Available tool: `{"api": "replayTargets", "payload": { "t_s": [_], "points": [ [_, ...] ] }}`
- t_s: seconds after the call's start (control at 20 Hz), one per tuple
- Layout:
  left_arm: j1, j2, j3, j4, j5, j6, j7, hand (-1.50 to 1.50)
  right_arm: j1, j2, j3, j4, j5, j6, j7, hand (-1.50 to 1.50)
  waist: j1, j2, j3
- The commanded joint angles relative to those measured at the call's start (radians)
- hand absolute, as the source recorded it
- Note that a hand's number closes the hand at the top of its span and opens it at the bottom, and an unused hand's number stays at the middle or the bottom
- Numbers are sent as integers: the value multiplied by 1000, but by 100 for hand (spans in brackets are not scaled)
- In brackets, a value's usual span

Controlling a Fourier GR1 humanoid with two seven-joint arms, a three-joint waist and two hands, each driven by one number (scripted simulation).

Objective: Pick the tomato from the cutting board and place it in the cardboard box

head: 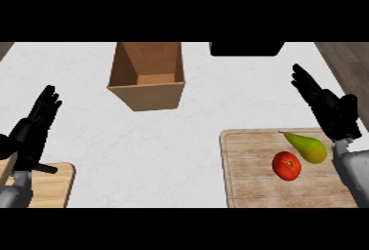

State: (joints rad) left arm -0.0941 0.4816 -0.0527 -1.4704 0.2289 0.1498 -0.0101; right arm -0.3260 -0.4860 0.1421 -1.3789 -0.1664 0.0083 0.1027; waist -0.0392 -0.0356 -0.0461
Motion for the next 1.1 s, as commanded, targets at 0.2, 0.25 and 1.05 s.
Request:
{"api": "replayTargets", "payload": {
  "t_s": [0.2, 0.25, 1.05],
  "points": [
    [-12, 80, -190, -45, -111, 270, 109, 0, -96, 118, -39, -170, -250, 189, -168, -150, 27, 32, 45],
    [-13, 87, -192, -61, -138, 273, 154, 0, -106, 160, -18, -212, -291, 224, -201, -150, 29, 29, 46],
    [46, -30, -137, -50, -249, 185, 157, 0, 75, -238, -39, -128, 114, 248, -349, -150, 14, 37, 38]
  ]
}}
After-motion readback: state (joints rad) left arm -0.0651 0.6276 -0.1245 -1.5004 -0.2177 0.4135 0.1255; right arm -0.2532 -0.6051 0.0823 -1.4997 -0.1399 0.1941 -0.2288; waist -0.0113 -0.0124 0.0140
